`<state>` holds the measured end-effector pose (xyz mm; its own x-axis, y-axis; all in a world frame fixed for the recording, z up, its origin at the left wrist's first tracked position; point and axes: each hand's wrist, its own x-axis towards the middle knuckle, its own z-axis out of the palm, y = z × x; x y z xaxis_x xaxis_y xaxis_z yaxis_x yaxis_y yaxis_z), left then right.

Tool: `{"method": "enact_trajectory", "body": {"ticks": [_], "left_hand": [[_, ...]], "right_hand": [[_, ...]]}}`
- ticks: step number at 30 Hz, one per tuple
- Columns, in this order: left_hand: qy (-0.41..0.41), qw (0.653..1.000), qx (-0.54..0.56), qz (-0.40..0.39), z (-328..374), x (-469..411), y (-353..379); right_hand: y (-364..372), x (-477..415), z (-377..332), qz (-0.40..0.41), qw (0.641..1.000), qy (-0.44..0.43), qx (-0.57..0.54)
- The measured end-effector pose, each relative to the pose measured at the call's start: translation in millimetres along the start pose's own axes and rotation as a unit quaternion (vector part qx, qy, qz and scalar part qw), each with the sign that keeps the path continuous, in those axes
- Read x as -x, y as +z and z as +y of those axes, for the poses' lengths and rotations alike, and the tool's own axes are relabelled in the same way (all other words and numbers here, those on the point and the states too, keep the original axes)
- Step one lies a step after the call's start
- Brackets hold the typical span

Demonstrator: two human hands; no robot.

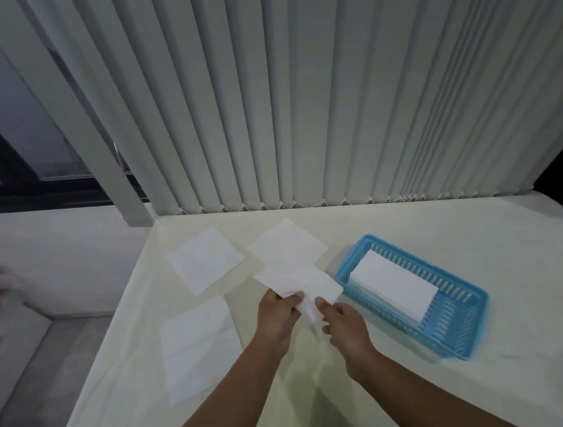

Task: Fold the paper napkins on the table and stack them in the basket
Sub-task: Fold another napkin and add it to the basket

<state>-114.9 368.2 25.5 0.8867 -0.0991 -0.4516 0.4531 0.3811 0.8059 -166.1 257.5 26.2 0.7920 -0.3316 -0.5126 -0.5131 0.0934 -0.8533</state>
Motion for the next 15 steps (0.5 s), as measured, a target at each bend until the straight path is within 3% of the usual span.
{"method": "enact_trajectory", "body": {"ticks": [5,11,15], "left_hand": [[-0.024,0.999,0.024,0.005,-7,-6,20],[-0.047,0.999,0.018,0.013,-5,-28,55],[-0.044,0.995,-0.088,0.011,-8,-42,84]], "right_hand": [[-21,-5,-10,0.032,0.998,-0.058,0.018],[-77,-20,-18,0.075,0.993,-0.058,0.068],[-122,-35,-25,0.126,0.991,-0.045,0.027]]}}
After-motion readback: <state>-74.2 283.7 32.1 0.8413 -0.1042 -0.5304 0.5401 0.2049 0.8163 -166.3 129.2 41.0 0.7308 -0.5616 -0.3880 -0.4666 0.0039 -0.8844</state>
